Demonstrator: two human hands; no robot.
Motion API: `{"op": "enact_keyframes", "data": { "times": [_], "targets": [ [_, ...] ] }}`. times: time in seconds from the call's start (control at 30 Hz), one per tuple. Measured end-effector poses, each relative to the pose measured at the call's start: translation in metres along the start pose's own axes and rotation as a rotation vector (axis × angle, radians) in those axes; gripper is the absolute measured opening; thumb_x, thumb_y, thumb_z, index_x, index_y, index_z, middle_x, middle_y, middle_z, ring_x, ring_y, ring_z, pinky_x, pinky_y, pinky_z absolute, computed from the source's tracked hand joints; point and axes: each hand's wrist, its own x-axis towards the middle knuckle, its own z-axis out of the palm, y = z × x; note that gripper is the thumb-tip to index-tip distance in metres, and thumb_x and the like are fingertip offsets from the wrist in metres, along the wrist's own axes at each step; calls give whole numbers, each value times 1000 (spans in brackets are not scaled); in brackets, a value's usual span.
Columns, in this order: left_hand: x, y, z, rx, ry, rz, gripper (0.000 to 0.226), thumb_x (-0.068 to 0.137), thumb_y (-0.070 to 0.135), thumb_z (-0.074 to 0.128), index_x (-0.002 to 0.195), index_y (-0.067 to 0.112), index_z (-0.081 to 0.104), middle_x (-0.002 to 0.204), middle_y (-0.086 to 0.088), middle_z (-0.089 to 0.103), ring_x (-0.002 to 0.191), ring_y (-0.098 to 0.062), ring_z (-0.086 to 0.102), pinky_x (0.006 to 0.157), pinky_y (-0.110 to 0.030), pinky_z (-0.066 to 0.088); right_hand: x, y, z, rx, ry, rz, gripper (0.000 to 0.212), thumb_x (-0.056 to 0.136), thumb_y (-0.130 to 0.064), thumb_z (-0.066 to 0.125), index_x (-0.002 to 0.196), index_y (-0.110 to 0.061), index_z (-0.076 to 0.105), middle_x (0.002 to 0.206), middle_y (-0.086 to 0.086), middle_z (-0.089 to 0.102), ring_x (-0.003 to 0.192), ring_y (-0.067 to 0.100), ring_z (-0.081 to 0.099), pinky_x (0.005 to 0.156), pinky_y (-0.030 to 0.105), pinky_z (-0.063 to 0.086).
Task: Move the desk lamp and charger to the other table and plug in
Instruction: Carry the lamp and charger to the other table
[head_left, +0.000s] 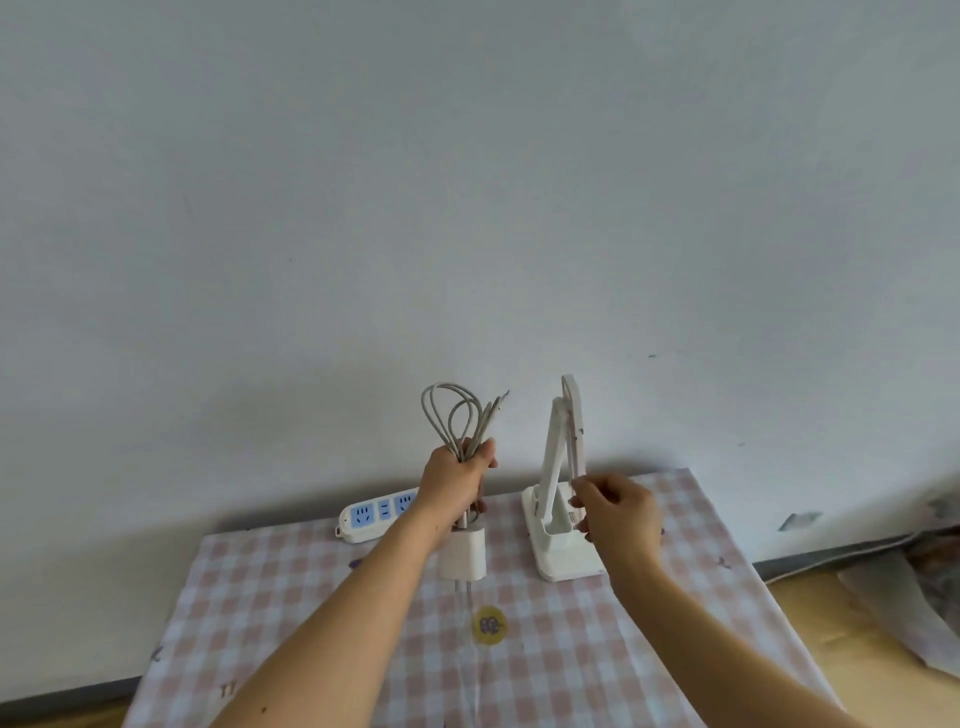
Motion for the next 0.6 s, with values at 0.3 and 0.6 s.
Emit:
{"op": "enact_keyframes", "data": {
  "times": [0.3,0.6],
  "targets": [
    [14,-10,25,41,-31,-52,26,94,28,55,77,11,65,55,2,58,42,-9,52,47,-20,46,15,18,22,-174,-200,63,35,89,-16,53,123,-22,60,109,-4,67,82,22,69,77,42,58],
    [27,-21,35,82,-7,-129,23,93,33,56,83,18,71,65,-1,67,53,-11,57,50,-22,43,16,31,48,-275,-165,4,49,95,-25,49,141,-35,37,116,-1,61,89,20,67,80,39,57]
  ]
}}
